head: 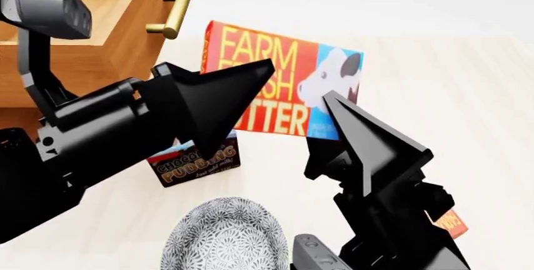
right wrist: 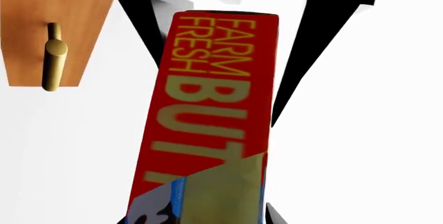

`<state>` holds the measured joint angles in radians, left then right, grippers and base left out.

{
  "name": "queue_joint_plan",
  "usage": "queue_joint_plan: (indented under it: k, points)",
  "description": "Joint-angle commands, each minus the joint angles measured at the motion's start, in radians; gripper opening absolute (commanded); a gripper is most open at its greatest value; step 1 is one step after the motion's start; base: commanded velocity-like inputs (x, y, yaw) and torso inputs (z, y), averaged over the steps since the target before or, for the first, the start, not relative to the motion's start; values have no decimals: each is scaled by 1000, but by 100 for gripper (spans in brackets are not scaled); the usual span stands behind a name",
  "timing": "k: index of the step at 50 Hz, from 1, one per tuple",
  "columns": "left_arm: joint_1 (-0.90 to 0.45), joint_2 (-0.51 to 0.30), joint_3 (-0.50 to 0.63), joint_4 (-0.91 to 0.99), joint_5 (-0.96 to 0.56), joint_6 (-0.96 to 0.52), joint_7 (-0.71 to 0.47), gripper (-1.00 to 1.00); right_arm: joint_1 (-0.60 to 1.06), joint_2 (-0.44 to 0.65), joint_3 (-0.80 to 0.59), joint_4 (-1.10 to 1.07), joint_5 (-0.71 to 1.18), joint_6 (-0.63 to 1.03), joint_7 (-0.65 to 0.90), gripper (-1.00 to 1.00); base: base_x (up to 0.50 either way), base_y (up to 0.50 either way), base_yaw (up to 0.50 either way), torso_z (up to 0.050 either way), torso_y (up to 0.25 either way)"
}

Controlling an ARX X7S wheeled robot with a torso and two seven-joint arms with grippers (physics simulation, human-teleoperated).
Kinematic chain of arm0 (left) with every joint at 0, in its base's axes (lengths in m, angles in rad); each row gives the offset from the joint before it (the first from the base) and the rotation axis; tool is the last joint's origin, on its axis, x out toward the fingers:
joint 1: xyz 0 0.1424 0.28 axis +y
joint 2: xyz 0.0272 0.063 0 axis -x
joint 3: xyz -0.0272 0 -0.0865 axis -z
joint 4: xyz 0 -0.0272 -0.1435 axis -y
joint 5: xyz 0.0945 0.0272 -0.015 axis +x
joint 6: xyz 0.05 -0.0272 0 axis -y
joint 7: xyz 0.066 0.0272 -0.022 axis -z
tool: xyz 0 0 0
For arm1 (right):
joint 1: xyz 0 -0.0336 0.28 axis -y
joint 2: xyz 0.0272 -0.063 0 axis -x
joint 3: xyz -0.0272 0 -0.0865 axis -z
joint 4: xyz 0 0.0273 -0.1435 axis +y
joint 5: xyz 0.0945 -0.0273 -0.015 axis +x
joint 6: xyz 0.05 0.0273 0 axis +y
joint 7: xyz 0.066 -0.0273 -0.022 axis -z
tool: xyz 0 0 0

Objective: Put the butter at the front in the top drawer of the cabinet and close it.

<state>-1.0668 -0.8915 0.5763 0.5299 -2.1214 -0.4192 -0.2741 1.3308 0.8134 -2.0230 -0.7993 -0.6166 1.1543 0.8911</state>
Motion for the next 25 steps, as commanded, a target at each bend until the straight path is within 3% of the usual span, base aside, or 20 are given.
queue_joint_plan:
  k: [1, 19, 20, 25]
  points:
    - [12, -12, -13, -2, 27, 18, -12, -100, 10, -10, 17, -5, -81, 23, -5, -100, 0, 0, 0, 0, 0]
    - [34, -30, -45, 63, 51, 59, -46, -100, -23, 10, 66, -12, -59, 10, 22, -100, 0, 0, 0, 1, 1]
    - [34, -31, -47, 66, 50, 61, -48, -100, -34, 11, 86, -15, -44, 14, 29, 100, 0, 0, 0, 0, 0]
    - [34, -35, -60, 69, 40, 76, -56, -100, -61, 27, 147, -22, 2, 2, 57, 100, 0, 0, 0, 0, 2]
